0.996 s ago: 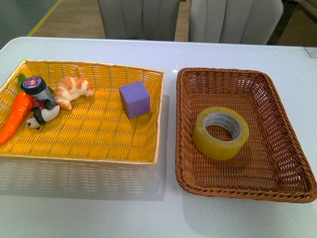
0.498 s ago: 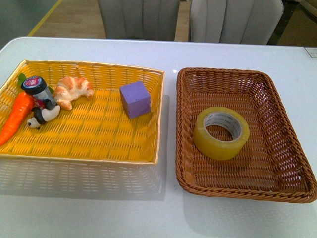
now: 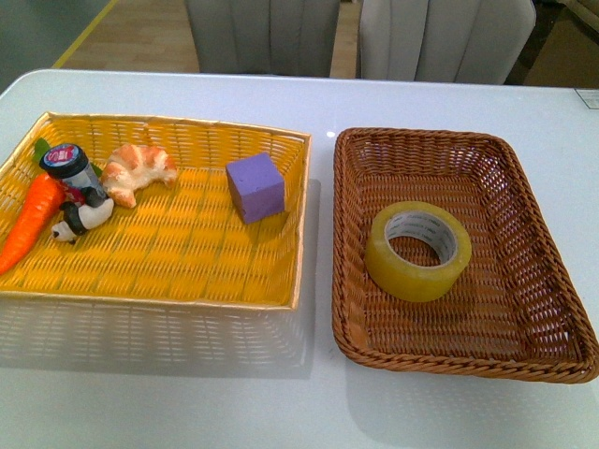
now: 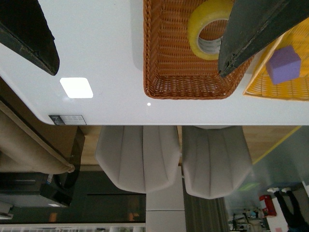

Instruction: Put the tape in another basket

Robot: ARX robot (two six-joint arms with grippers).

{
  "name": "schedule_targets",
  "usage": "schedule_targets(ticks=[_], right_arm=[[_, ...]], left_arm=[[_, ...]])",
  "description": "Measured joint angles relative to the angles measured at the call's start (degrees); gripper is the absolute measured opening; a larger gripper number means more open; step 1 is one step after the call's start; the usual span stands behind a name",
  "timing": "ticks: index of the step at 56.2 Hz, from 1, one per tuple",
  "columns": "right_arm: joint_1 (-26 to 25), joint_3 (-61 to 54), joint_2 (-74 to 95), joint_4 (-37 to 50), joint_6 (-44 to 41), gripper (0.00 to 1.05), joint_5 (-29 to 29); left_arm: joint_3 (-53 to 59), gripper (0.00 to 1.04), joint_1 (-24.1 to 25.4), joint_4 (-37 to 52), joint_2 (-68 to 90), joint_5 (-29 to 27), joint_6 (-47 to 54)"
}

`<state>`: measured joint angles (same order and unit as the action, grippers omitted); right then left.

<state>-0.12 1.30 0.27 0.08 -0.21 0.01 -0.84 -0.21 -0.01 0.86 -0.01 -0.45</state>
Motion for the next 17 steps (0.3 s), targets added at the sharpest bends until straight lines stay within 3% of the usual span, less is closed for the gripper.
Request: schedule_targets(ticks=[17], right_arm=[[0.00, 0.00, 0.00, 0.00, 0.00, 0.96, 0.00]], left_arm=[[0.00, 0.96, 0.00, 0.00, 0.00, 0.00, 0.00]])
